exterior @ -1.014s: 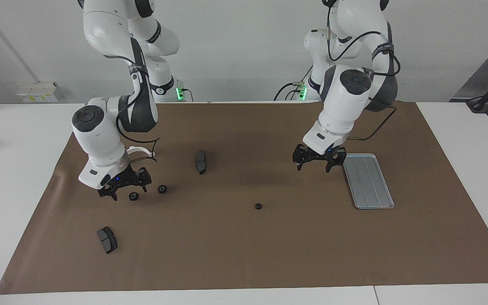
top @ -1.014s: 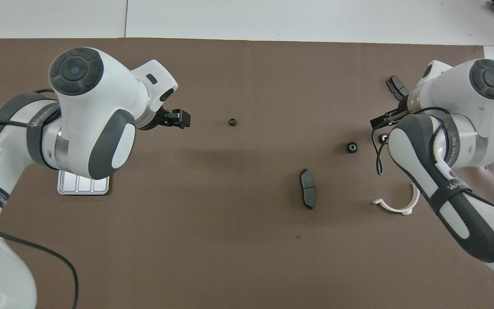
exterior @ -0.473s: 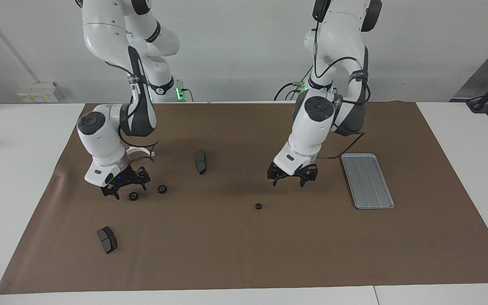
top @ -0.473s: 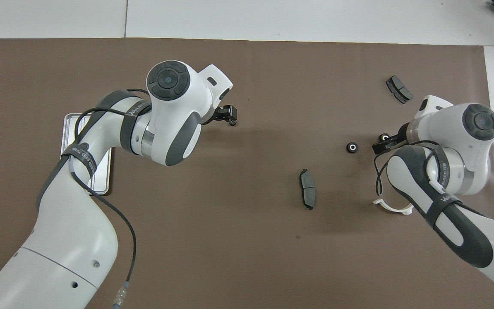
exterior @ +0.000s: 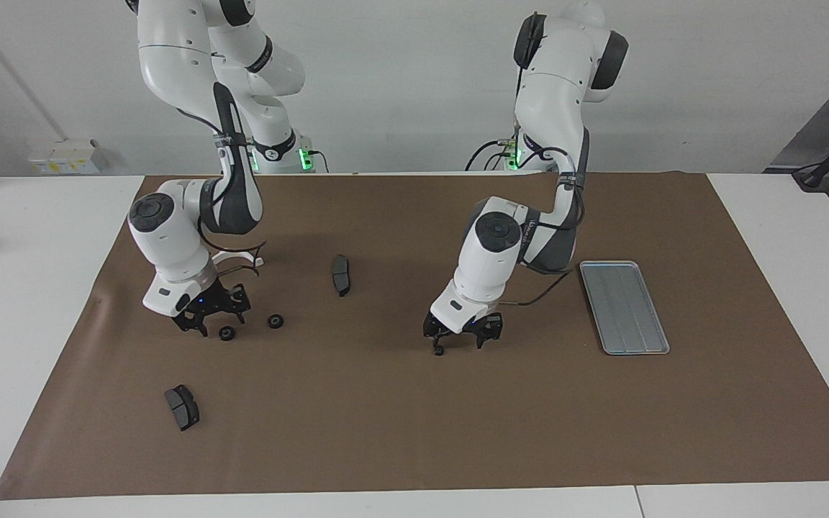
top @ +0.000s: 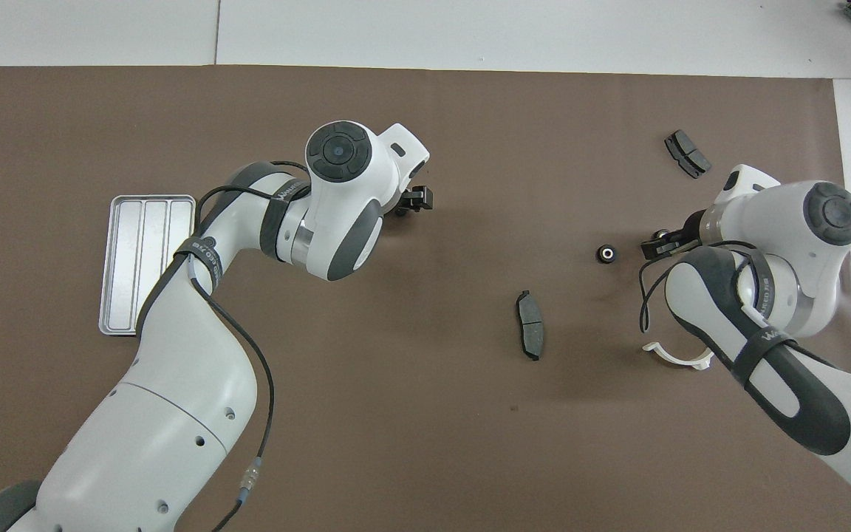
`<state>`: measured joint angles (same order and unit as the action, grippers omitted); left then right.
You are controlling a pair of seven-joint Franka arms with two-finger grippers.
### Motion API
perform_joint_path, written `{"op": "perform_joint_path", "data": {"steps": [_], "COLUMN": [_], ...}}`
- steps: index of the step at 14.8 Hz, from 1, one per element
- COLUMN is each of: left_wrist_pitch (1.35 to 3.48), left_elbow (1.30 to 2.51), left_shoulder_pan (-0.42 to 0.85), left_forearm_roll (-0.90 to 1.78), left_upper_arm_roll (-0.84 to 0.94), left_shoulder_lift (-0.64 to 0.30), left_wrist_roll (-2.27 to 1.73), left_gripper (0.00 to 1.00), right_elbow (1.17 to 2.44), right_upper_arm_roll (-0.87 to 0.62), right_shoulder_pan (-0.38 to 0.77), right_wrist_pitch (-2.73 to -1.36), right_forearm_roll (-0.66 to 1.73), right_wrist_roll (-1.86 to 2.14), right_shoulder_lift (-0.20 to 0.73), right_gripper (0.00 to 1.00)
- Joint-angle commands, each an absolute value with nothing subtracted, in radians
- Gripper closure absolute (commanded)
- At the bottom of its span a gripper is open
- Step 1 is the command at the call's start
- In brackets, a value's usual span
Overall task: Pick bearing gear from pile to tray
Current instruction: 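Grasp the bearing with the left gripper while the right gripper reaches another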
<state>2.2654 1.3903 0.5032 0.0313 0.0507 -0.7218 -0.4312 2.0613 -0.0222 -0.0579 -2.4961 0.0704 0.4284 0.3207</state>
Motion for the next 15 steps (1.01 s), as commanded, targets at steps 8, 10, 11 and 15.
{"op": "perform_joint_path", "data": {"steps": [8,10,11,15], "left_wrist_pitch": [2.261,2.253,2.252,2.215], "left_elbow": [1.345,1.344,1.345,1.345], "left_shoulder_pan": [0.522,0.522,0.523,0.514], "left_forearm_roll": [-0.025,-0.025,-0.025,-0.026], "left_upper_arm_roll": [0.034,0.032,0.032,0.029], "left_shoulder_lift": [-0.753,-0.75,-0.746,-0.718], "left_wrist_roll": [-0.448,-0.448,-0.448,-0.446], "left_gripper": [0.82,1.0,1.0,1.0], "right_elbow": [2.069,2.068,2.068,1.998], "right_upper_arm_roll": [-0.029,-0.029,-0.029,-0.035], "right_shoulder_pan": [-0.066,-0.066,-0.069,-0.057], "right_wrist_pitch": [-2.528,-2.526,-2.525,-2.44], "right_forearm_roll": [0.104,0.106,0.109,0.114], "right_wrist_roll": [0.462,0.456,0.448,0.361], "right_shoulder_lift": [0.334,0.334,0.334,0.319], "right_gripper": [0.91,1.0,1.0,1.0]}}
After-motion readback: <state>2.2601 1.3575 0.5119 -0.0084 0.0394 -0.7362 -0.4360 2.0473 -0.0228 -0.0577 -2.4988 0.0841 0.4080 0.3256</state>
